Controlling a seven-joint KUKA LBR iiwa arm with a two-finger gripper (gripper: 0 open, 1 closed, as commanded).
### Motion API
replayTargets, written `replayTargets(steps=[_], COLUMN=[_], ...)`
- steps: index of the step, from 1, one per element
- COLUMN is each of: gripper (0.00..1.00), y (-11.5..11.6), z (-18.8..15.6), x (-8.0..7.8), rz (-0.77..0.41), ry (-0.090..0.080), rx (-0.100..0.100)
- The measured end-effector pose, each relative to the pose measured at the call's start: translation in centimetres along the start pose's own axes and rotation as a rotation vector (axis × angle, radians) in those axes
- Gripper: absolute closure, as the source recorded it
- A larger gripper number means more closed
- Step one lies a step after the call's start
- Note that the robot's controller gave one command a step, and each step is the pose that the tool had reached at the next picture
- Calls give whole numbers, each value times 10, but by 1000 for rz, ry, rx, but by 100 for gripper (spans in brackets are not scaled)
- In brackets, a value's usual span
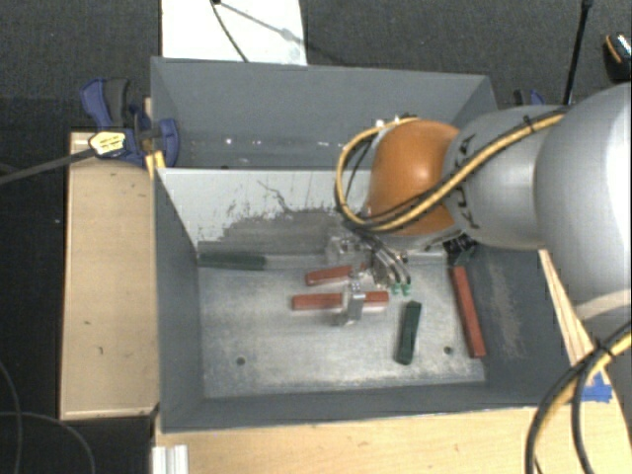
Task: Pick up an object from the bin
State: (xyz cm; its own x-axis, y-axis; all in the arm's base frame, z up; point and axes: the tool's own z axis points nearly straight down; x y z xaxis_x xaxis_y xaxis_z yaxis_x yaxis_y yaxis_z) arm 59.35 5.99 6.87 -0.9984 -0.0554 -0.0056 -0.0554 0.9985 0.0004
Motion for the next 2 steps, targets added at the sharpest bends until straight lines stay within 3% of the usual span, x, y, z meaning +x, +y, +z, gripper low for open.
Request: replayTargets(steps=[1,2], gripper=[100,100], y=[0,-19], z=[-4,-141], x=[2,22], rz=[3,-115], ry=[3,-4], rx=[-1,1])
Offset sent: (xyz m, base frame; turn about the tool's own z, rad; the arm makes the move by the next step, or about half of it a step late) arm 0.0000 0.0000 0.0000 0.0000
